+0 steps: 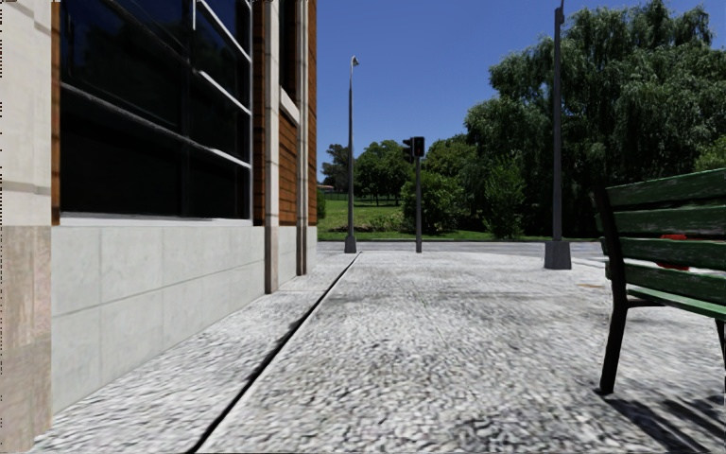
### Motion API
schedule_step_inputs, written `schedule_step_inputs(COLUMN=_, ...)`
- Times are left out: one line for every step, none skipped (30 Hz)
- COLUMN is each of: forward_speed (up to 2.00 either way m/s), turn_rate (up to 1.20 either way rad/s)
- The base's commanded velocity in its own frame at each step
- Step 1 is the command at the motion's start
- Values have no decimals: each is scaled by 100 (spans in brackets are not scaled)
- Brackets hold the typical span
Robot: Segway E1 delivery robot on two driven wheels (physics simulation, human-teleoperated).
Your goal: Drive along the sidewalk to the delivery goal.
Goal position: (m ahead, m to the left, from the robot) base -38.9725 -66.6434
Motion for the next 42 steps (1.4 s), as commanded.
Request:
schedule_step_inputs(forward_speed=200, turn_rate=0)
schedule_step_inputs(forward_speed=200, turn_rate=0)
schedule_step_inputs(forward_speed=200, turn_rate=0)
schedule_step_inputs(forward_speed=200, turn_rate=0)
schedule_step_inputs(forward_speed=200, turn_rate=0)
schedule_step_inputs(forward_speed=200, turn_rate=0)
schedule_step_inputs(forward_speed=200, turn_rate=0)
schedule_step_inputs(forward_speed=200, turn_rate=0)
schedule_step_inputs(forward_speed=200, turn_rate=0)
schedule_step_inputs(forward_speed=200, turn_rate=-5)
schedule_step_inputs(forward_speed=200, turn_rate=-5)
schedule_step_inputs(forward_speed=200, turn_rate=-14)
schedule_step_inputs(forward_speed=200, turn_rate=-18)
schedule_step_inputs(forward_speed=200, turn_rate=-20)
schedule_step_inputs(forward_speed=200, turn_rate=-20)
schedule_step_inputs(forward_speed=200, turn_rate=-28)
schedule_step_inputs(forward_speed=193, turn_rate=-45)
schedule_step_inputs(forward_speed=179, turn_rate=-52)
schedule_step_inputs(forward_speed=179, turn_rate=-52)
schedule_step_inputs(forward_speed=167, turn_rate=-54)
schedule_step_inputs(forward_speed=164, turn_rate=-54)
schedule_step_inputs(forward_speed=163, turn_rate=-54)
schedule_step_inputs(forward_speed=163, turn_rate=-54)
schedule_step_inputs(forward_speed=162, turn_rate=-54)
schedule_step_inputs(forward_speed=161, turn_rate=-54)
schedule_step_inputs(forward_speed=161, turn_rate=-54)
schedule_step_inputs(forward_speed=161, turn_rate=-54)
schedule_step_inputs(forward_speed=161, turn_rate=-54)
schedule_step_inputs(forward_speed=164, turn_rate=-52)
schedule_step_inputs(forward_speed=164, turn_rate=-52)
schedule_step_inputs(forward_speed=168, turn_rate=-34)
schedule_step_inputs(forward_speed=170, turn_rate=-17)
schedule_step_inputs(forward_speed=174, turn_rate=-9)
schedule_step_inputs(forward_speed=174, turn_rate=-9)
schedule_step_inputs(forward_speed=176, turn_rate=-3)
schedule_step_inputs(forward_speed=177, turn_rate=-1)
schedule_step_inputs(forward_speed=178, turn_rate=0)
schedule_step_inputs(forward_speed=178, turn_rate=0)
schedule_step_inputs(forward_speed=178, turn_rate=0)
schedule_step_inputs(forward_speed=178, turn_rate=0)
schedule_step_inputs(forward_speed=178, turn_rate=-3)
schedule_step_inputs(forward_speed=178, turn_rate=-20)
